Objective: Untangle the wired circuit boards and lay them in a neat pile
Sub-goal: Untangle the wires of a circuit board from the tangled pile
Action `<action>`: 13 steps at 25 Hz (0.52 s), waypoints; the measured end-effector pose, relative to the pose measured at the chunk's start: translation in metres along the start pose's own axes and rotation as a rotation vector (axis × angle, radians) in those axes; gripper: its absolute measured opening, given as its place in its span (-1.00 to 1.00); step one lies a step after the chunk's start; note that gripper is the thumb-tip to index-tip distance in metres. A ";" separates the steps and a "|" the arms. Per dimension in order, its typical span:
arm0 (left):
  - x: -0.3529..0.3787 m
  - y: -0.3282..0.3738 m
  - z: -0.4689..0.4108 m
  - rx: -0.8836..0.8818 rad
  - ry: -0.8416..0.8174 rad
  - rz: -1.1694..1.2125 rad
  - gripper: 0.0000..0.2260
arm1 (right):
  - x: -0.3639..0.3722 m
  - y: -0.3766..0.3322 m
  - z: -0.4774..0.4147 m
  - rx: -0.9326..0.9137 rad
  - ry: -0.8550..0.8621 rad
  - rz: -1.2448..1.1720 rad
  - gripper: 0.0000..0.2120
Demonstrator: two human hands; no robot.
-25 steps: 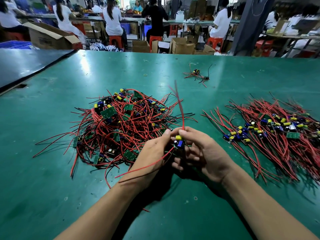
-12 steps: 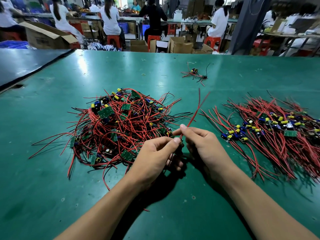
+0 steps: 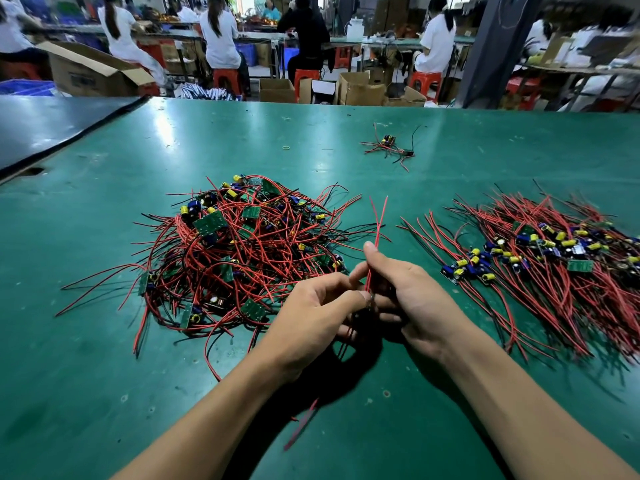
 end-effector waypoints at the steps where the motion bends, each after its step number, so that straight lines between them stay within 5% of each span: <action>1: -0.001 0.000 0.000 0.005 0.010 0.004 -0.89 | 0.002 0.000 0.001 -0.012 -0.009 0.012 -0.60; 13: -0.001 0.006 0.002 0.063 0.041 -0.022 -0.83 | 0.007 0.006 0.003 -0.054 -0.111 0.104 -0.55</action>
Point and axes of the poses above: each hand's wrist, its own z-axis away from the middle knuckle, its own x-axis out of the palm, y = z × x, the point moved 7 cm from there along -z, towards the middle knuckle, and after that the axes turned 2 degrees about -x, right-handed, at the moved point
